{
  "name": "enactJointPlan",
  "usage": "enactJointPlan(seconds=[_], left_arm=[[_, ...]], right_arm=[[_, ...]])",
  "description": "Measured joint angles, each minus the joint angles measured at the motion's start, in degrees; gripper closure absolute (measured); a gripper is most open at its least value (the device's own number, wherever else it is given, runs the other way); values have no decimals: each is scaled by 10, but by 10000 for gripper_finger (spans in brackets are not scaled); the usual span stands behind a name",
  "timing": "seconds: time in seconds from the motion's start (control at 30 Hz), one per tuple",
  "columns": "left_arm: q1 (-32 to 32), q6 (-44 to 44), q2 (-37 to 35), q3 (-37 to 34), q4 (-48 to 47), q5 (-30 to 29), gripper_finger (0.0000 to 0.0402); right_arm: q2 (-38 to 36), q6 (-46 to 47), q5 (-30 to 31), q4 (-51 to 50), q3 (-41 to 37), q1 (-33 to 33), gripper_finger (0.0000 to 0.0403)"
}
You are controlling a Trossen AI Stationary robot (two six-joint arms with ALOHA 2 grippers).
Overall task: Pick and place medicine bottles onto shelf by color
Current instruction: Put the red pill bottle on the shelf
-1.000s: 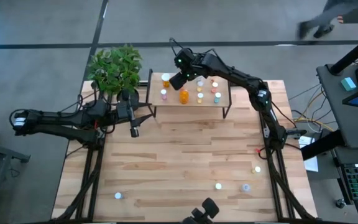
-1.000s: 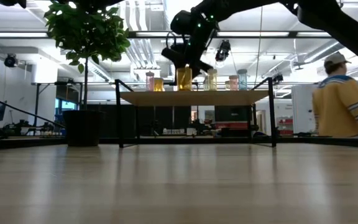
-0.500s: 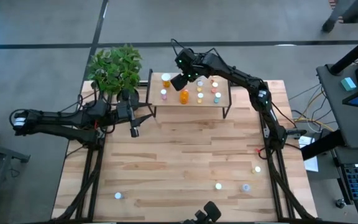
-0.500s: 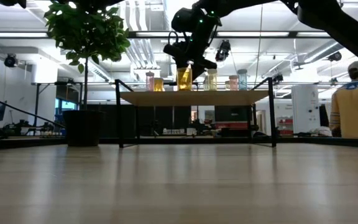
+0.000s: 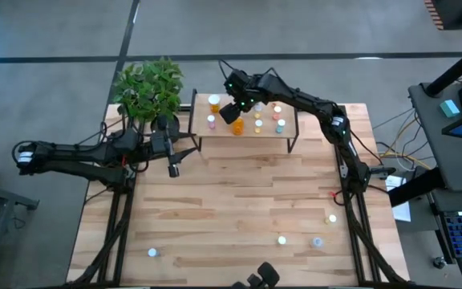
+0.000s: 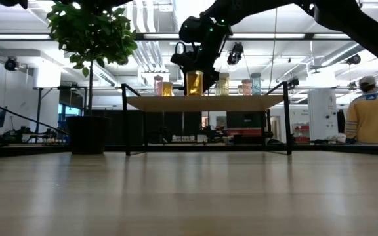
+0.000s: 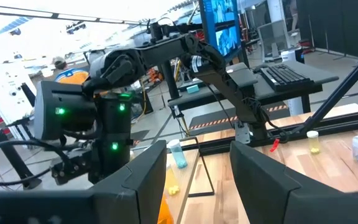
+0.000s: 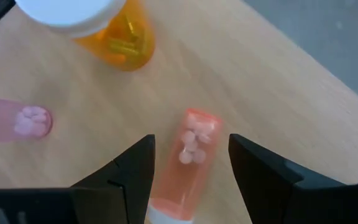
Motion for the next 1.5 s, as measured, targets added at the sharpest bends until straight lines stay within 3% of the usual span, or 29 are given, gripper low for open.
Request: enactJointPlan(seconds=[0.57,1.1,1.5], left_arm=[[0,0,0,0,0,0,240],[0,0,0,0,1,0,240],[0,0,0,0,1,0,240]], right_arm=[[14,-31,0,7,-8,-7,211],[17,-22,3,2,14,-10,309],[4,-33,2,5,75,-7,308]])
